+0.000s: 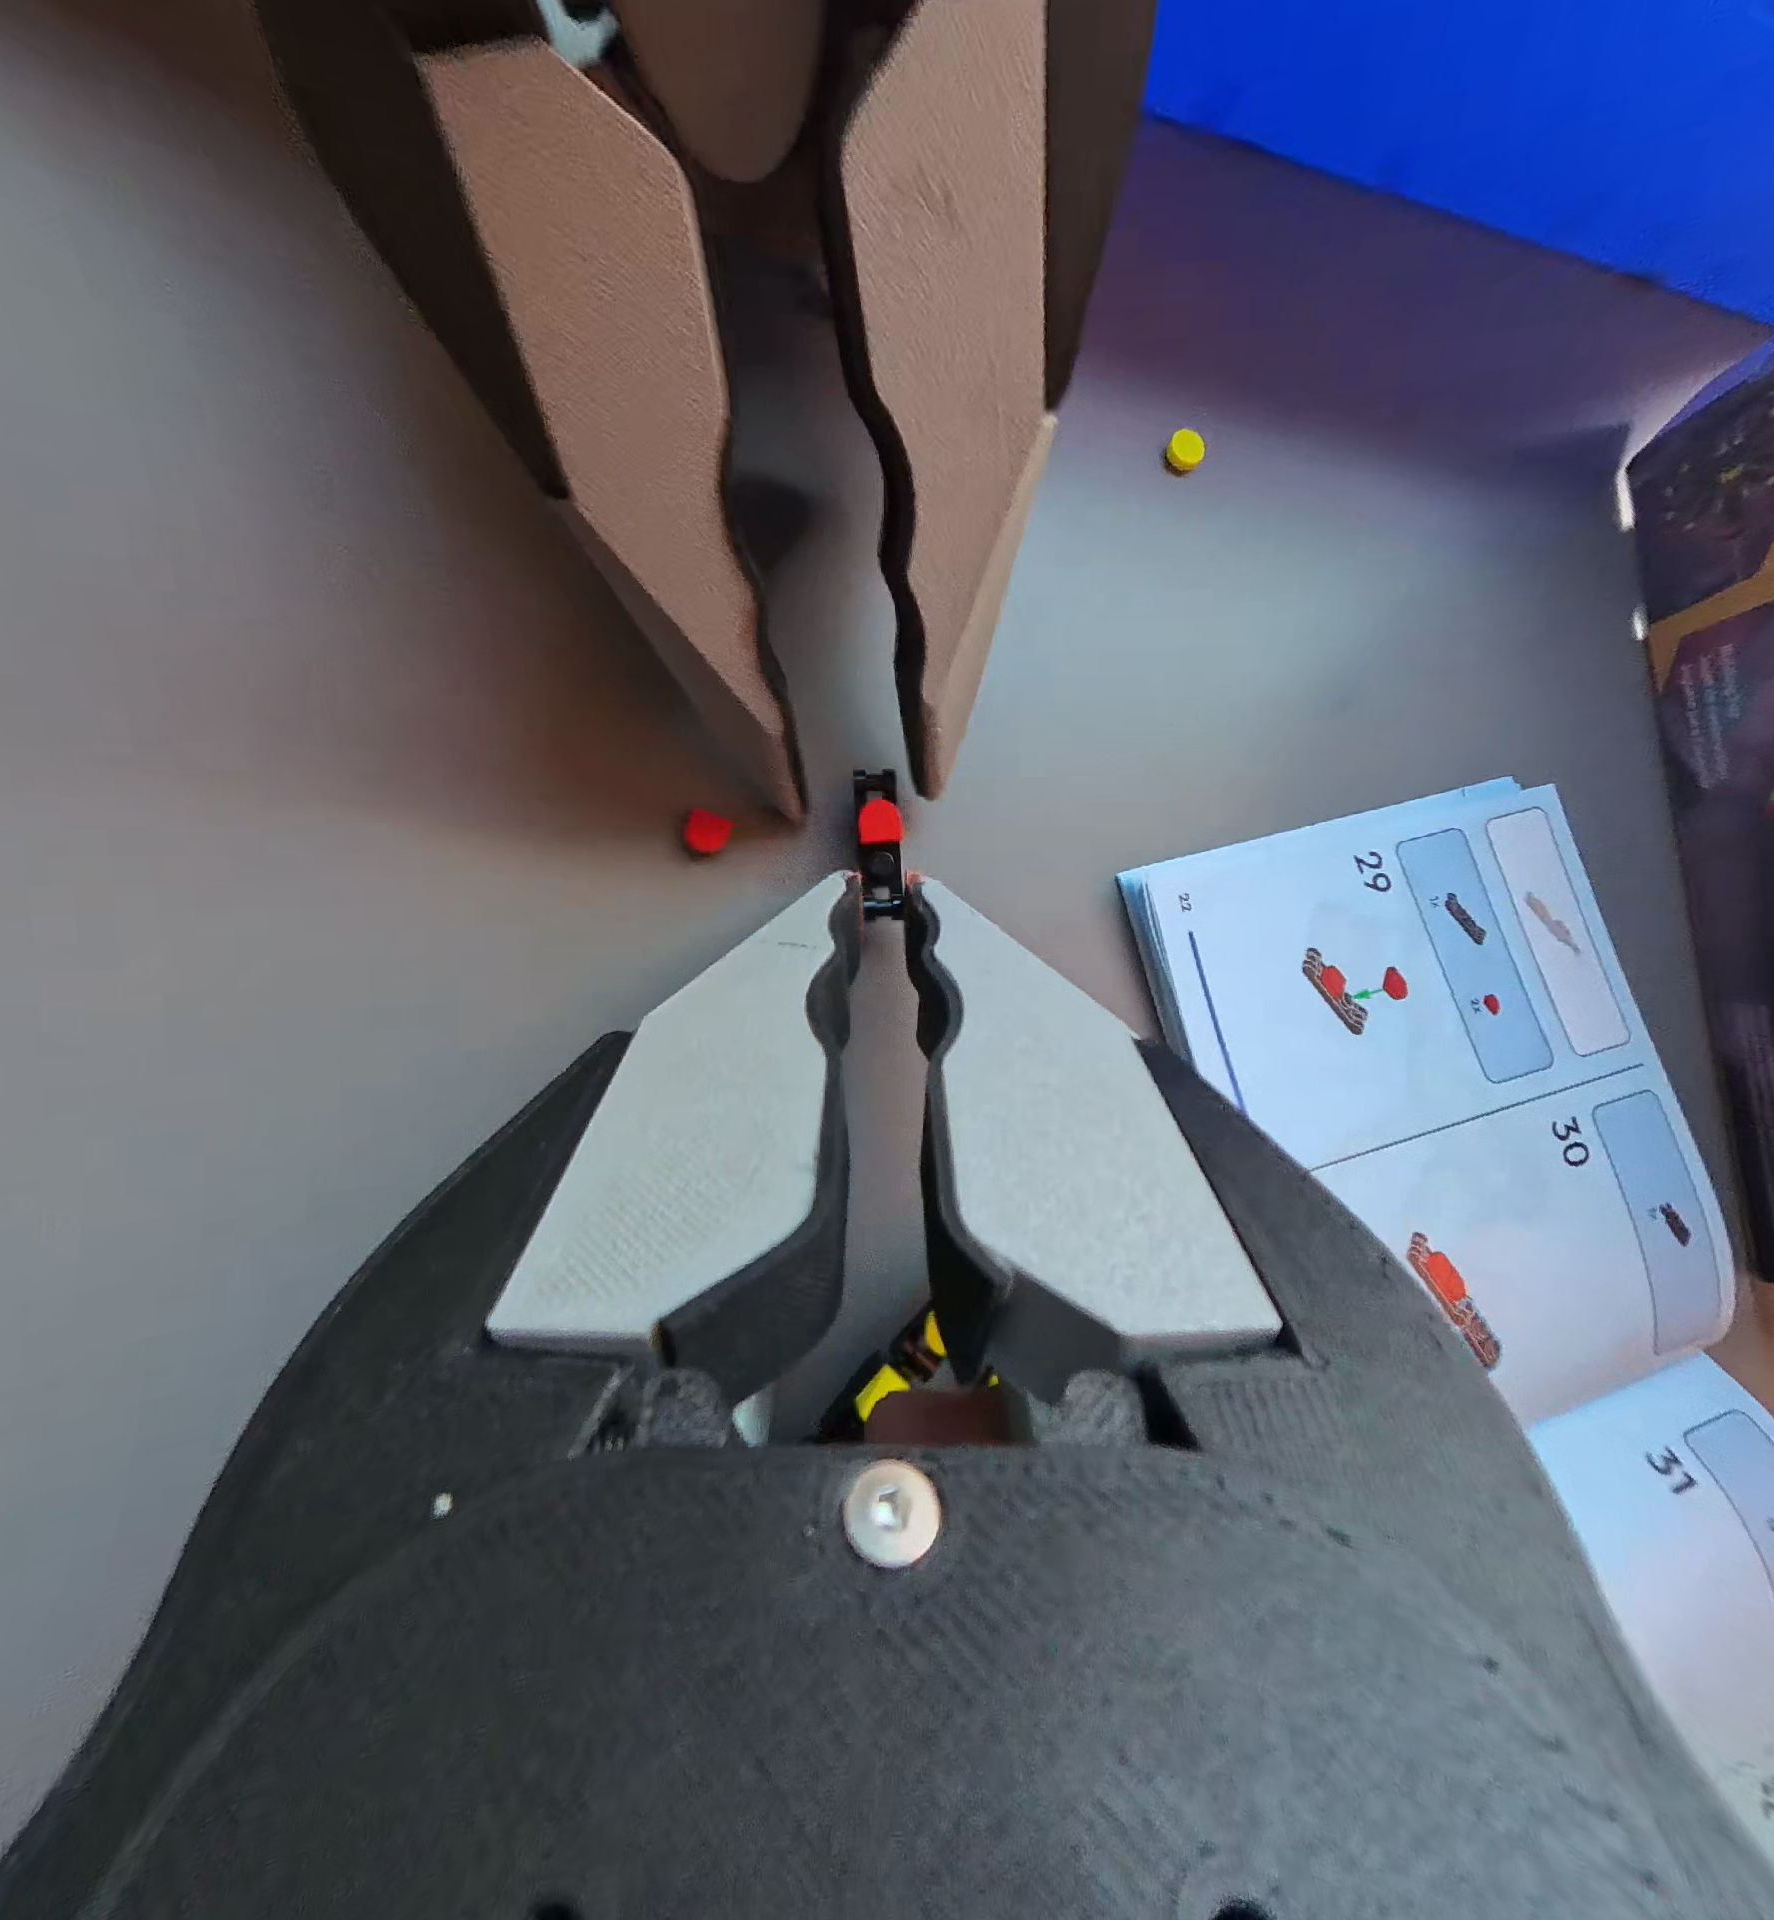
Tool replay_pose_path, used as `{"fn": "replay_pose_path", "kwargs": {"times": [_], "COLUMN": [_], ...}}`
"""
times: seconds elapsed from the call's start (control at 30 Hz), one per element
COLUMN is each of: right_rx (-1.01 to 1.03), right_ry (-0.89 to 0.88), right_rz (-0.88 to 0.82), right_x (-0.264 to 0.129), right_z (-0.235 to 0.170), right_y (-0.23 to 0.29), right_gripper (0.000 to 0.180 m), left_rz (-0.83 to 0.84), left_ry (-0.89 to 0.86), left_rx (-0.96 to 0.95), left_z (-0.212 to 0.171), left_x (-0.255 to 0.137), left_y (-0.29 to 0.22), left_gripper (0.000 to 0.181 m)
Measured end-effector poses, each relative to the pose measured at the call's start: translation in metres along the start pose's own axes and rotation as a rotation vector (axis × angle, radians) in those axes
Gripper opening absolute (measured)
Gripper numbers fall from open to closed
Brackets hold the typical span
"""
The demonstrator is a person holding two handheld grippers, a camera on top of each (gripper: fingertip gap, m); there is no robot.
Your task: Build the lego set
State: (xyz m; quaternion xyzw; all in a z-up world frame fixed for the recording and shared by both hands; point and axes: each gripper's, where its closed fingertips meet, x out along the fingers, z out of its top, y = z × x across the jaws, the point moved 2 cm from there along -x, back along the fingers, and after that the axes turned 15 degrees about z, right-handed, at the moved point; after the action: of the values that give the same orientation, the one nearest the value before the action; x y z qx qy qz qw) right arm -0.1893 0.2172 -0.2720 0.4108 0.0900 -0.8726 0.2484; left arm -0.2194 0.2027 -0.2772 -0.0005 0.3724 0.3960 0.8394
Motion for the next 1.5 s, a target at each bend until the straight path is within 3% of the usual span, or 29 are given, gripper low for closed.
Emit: {"fn": "replay_pose_path", "kwargs": {"times": [0.03,0.2,0.73,0.87,1.1,1.5], "right_rx": [-0.003,-0.013,-0.058,-0.049,-0.017,0.068], "right_ry": [-0.022,-0.014,0.069,0.077,0.036,0.079], "right_rz": [0.017,0.012,0.024,0.024,0.034,0.06], "right_x": [-0.002,-0.002,0.014,0.013,-0.002,0.015], "right_z": [0.002,0.004,0.007,0.005,0.008,0.008], "right_y": [0.003,0.002,0.01,0.01,0.017,0.029], "right_gripper": [0.005,0.006,0.005,0.006,0.013,0.009], "left_rz": [-0.013,-0.071,-0.068,-0.079,-0.065,-0.093], "left_ry": [0.003,-0.016,0.015,0.017,0.021,0.048], "left_rx": [-0.006,-0.023,-0.022,-0.028,-0.038,-0.054], "left_z": [0.0,0.002,-0.007,-0.009,-0.009,-0.013], "left_x": [0.001,-0.003,-0.011,-0.012,-0.012,-0.018], "left_y": [0.0,-0.003,-0.009,-0.011,-0.009,-0.011], "left_gripper": [0.015,0.006,0.016,0.007,0.007,0.006]}}
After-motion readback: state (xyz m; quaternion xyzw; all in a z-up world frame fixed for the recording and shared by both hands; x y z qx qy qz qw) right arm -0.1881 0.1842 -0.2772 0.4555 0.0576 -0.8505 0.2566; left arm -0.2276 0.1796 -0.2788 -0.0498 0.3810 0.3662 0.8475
